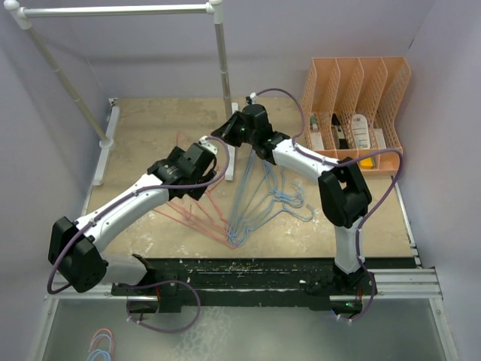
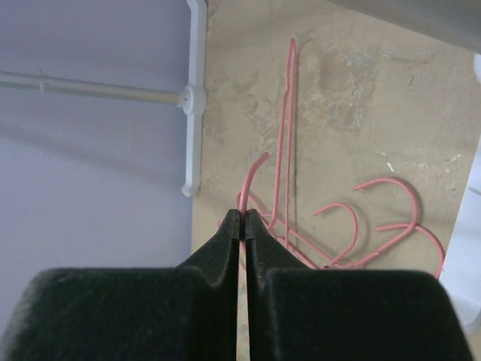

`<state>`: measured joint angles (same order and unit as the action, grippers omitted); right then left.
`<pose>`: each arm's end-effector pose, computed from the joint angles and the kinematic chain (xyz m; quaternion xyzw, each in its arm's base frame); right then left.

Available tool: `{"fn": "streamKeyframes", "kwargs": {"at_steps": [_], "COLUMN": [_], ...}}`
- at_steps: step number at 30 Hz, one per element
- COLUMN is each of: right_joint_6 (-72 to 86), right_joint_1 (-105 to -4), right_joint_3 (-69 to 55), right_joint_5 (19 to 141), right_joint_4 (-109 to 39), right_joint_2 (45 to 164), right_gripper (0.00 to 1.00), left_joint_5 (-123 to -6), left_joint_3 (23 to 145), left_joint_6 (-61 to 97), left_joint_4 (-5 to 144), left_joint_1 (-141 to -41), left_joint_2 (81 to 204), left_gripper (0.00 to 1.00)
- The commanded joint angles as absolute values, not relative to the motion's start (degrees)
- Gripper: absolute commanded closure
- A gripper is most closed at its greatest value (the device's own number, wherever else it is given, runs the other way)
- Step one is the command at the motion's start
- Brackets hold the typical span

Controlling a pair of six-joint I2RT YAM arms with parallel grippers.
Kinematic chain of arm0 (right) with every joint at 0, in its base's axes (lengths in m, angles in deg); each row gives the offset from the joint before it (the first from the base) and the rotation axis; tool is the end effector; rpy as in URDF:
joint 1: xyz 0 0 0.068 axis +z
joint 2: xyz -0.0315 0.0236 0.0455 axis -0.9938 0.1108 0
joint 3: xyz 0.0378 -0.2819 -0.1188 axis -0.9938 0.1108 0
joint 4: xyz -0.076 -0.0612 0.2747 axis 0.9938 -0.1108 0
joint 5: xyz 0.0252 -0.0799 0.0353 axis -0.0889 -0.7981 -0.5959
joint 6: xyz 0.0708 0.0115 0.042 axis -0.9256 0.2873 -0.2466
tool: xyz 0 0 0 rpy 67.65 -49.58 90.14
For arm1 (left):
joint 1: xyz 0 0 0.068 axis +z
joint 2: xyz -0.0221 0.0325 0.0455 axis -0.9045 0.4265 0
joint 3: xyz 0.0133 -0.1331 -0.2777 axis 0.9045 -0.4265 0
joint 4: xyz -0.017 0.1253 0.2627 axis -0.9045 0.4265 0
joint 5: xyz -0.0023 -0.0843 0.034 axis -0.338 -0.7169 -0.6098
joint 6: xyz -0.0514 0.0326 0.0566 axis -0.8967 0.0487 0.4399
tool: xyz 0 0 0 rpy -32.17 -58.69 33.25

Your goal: Organize the hangers

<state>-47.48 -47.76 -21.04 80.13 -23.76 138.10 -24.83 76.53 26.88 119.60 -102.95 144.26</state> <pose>0.4508 0.3384 0.2870 0.1315 0.7775 0.4959 0.3637 0.2613 -0.1573 0.2899 0.2182 0.9060 0.1583 0.3263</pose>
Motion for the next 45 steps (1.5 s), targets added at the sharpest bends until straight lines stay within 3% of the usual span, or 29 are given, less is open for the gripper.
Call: {"fn": "streamKeyframes", "kwargs": {"at_steps": [1, 14, 19, 21, 23, 29, 39, 40, 41, 43, 44, 45], "right_joint_6": [-53.36, -54.90, -54.92, -55.22, -55.63, -57.44, -57.75, -57.16, -56.66, -55.29, -54.43, -53.42], "right_joint_1": [-48.09, -47.72, -47.39, -47.35, -47.35, -47.37, -47.37, -47.35, -47.37, -47.43, -47.45, -47.52], "right_joint_3": [-22.94, -27.11, -27.56, -27.28, -26.87, -25.86, -26.32, -27.32, -28.35, -30.24, -31.24, -32.11], "right_joint_5": [79.32, 80.38, 80.72, 80.99, 81.29, 82.94, 87.37, 88.41, 89.01, 89.61, 89.76, 89.67], "right_joint_4": [-20.39, -20.03, -19.82, -19.51, -18.86, -16.89, -17.19, -17.46, -18.09, -18.88, -19.37, -19.79], "right_joint_2": [136.29, 137.84, 137.93, 137.71, 137.38, 136.54, 135.54, 135.91, 136.18, 136.13, 135.91, 135.41], "right_gripper": [1.00, 1.00, 1.00, 1.00, 1.00, 1.00, 1.00, 0.90, 0.71, 0.23, 0.04, 0.01], "left_joint_5": [-18.59, -19.51, -21.02, -21.12, -21.12, -21.58, -24.57, -25.35, -25.73, -25.88, -26.03, -25.94], "left_joint_3": [75.58, 69.60, 70.47, 70.47, 70.50, 70.26, 67.92, 68.25, 68.17, 67.44, 67.04, 66.45], "left_joint_6": [26.49, 28.68, 29.27, 29.69, 30.24, 31.06, 38.92, 39.75, 40.75, 42.67, 43.54, 44.40], "left_joint_4": [117.07, 108.11, 108.06, 108.10, 107.81, 106.67, 105.17, 105.22, 105.12, 104.56, 104.52, 104.42], "left_joint_1": [-104.08, -104.34, -104.36, -104.31, -104.28, -104.02, -95.38, -93.87, -92.67, -91.31, -90.77, -90.39], "left_joint_2": [145.72, 156.34, 158.90, 159.93, 160.85, 161.03, 146.21, 144.24, 142.17, 137.96, 135.98, 133.67], "left_gripper": [0.01, 0.00, 0.08, 0.16, 0.30, 1.00, 1.00, 1.00, 1.00, 1.00, 1.00, 1.00]}}
